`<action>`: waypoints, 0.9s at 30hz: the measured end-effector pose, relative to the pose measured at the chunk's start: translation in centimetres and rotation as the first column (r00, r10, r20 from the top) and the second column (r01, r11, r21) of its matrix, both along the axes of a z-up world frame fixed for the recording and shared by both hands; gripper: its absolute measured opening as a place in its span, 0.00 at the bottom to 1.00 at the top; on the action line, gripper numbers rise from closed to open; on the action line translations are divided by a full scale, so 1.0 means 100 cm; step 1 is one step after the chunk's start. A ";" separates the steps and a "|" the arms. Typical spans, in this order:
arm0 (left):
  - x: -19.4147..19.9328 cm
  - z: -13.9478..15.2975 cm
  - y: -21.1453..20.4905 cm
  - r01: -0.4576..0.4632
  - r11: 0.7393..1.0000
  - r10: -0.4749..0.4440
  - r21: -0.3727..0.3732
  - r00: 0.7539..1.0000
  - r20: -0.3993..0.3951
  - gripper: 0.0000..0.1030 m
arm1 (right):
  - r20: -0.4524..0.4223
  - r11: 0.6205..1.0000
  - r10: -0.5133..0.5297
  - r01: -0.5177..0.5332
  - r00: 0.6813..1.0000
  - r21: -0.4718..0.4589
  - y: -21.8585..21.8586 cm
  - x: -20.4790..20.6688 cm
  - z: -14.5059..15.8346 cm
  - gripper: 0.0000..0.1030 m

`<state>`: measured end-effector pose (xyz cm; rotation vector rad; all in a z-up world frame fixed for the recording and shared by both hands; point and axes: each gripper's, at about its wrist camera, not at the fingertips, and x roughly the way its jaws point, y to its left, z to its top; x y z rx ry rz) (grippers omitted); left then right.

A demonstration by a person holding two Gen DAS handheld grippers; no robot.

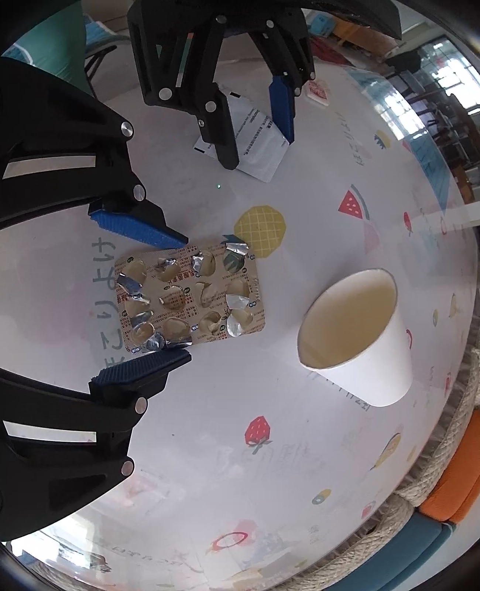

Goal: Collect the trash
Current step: 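Grasp the white sachet with left tool while right tool grasps the silver blister pack, then lift the sachet and blister pack and carry them over the teal bin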

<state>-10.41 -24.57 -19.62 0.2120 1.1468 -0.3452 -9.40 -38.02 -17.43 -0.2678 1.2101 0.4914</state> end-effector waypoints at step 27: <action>0.036 0.048 0.056 -0.098 0.975 0.089 -0.201 0.994 -0.056 0.10 | -0.129 0.949 -0.105 0.138 0.986 0.284 0.012 0.020 0.042 0.54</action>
